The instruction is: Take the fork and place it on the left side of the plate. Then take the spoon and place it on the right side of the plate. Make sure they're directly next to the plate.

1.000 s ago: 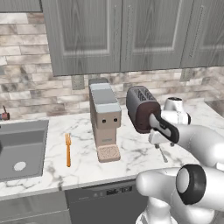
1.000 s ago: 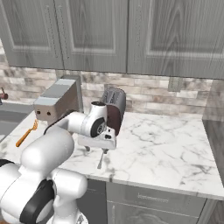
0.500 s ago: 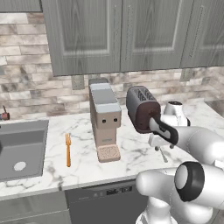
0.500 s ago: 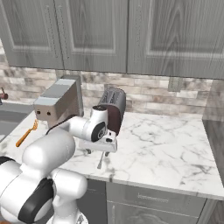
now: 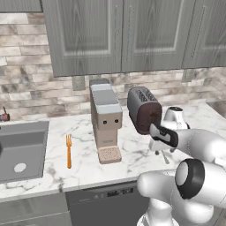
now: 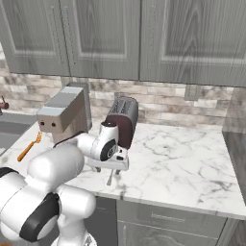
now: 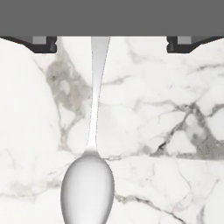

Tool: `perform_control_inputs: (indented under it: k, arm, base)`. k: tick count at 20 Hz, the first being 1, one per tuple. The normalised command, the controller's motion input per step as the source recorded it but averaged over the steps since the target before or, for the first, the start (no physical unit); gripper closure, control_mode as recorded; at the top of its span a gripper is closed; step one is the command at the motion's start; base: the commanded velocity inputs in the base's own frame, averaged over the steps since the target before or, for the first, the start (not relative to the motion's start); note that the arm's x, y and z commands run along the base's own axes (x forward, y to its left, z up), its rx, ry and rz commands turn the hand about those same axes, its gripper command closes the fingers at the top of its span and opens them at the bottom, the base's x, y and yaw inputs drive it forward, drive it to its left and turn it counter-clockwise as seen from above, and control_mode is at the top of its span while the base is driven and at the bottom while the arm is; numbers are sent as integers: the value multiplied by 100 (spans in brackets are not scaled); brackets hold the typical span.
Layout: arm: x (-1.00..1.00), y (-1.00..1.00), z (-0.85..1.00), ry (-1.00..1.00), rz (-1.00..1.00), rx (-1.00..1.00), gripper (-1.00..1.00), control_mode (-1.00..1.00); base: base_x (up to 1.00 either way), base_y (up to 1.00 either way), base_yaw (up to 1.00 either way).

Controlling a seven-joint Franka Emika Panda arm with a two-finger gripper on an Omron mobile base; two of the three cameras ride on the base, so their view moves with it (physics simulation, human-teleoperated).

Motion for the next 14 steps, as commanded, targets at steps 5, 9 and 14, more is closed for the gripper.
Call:
perform_control_inputs:
  k: [5, 9, 14]
  arm:
    - [28, 0, -21, 2, 1, 0, -100, -100]
    - [26, 0, -24, 5, 3, 0, -100, -100]
    - [4, 0, -46, 3, 1, 0, 100, -100]
  base:
    - [0, 0, 0]
    - [0, 0, 0]
    - [0, 0, 0]
